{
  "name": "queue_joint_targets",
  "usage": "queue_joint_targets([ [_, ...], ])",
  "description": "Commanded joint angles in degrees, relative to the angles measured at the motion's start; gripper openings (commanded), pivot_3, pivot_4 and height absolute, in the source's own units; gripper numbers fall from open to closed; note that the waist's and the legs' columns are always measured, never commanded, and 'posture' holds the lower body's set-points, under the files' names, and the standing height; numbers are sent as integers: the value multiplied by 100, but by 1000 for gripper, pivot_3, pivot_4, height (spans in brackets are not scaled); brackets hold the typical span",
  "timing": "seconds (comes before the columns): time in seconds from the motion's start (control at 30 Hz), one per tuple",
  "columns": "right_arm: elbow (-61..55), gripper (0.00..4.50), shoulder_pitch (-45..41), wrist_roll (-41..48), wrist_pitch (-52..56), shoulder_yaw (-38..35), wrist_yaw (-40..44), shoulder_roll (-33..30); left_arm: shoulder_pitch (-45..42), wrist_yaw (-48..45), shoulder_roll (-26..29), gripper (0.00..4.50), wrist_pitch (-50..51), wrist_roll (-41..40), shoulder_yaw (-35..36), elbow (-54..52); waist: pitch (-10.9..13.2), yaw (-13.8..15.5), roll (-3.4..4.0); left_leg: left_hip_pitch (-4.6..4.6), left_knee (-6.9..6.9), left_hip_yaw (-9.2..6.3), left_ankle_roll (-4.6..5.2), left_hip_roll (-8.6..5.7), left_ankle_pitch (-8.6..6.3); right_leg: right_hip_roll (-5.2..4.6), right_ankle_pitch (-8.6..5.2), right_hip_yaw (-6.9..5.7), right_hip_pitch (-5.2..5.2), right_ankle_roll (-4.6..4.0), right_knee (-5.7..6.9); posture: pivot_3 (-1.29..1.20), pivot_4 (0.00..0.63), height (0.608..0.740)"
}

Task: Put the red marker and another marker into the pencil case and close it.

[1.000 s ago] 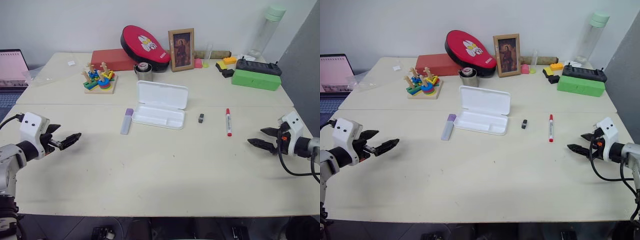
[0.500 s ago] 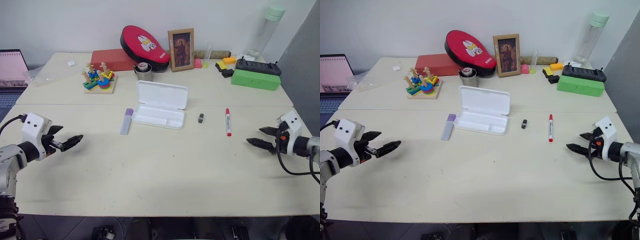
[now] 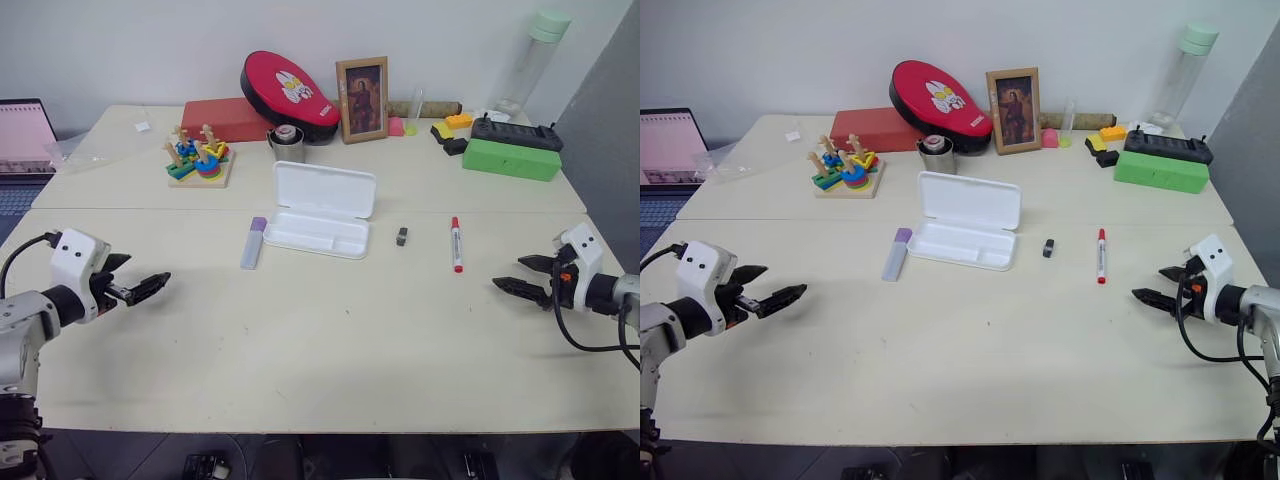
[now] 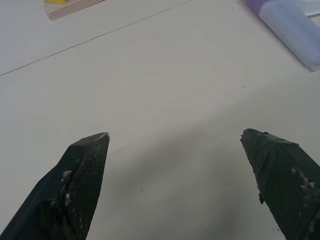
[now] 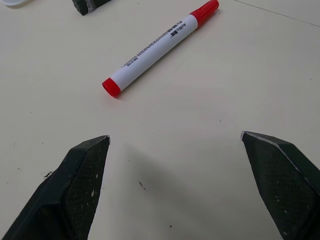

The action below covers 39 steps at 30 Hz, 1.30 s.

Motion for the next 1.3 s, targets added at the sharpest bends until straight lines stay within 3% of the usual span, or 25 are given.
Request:
queue_joint_targets([
  [0.03,-675,4422,-170,401,106,-175,265,-34,-8,-41,40,4500,-38,-104,179,-246,1,-3,1,0,0,0,0,0,0,0,0,0,0,0,0,0,150,740],
  [0.23,-1131,4422,-1261,457,489,607,301,465,-243,-100,-312,4500,191,-256,-318,-1100,1,-29,3,5,4,2,-1,0,1,0,1,4,3,4,3,0,150,740],
  [0.53,102,4422,-2733,-693,-179,2512,131,2318,-812,-182,-1462,4500,692,-504,-1673,-2555,-1,-1,-2,-20,11,-3,-4,1,3,0,4,-5,-11,1,1,0,150,740],
  [0.97,2251,4422,-3624,-1841,-1029,3163,-87,3368,-873,-136,-1705,4500,906,-716,-1843,-3137,-1,-23,-1,-17,10,-7,-3,1,3,0,4,-8,-13,0,10,0,150,740],
  [1.07,2586,3933,-3789,-2042,-1152,3207,-162,3507,-860,-71,-1736,4500,922,-718,-1833,-3195,-1,-33,-2,-16,10,-7,-3,1,3,0,5,-9,-12,0,10,0,150,740],
  [1.1,2630,3551,-3817,-2064,-1173,3196,-147,3539,-847,-42,-1749,4500,927,-710,-1824,-3214,-1,-30,-2,-16,10,-8,-4,1,3,0,5,-10,-12,0,9,0,150,740],
  [1.3,2653,2313,-3824,-2186,-1220,3161,-40,3578,-758,50,-1778,4500,952,-727,-1783,-3293,-1,-15,-2,-15,10,-9,-3,1,2,0,5,-10,-11,0,10,0,150,740],
])
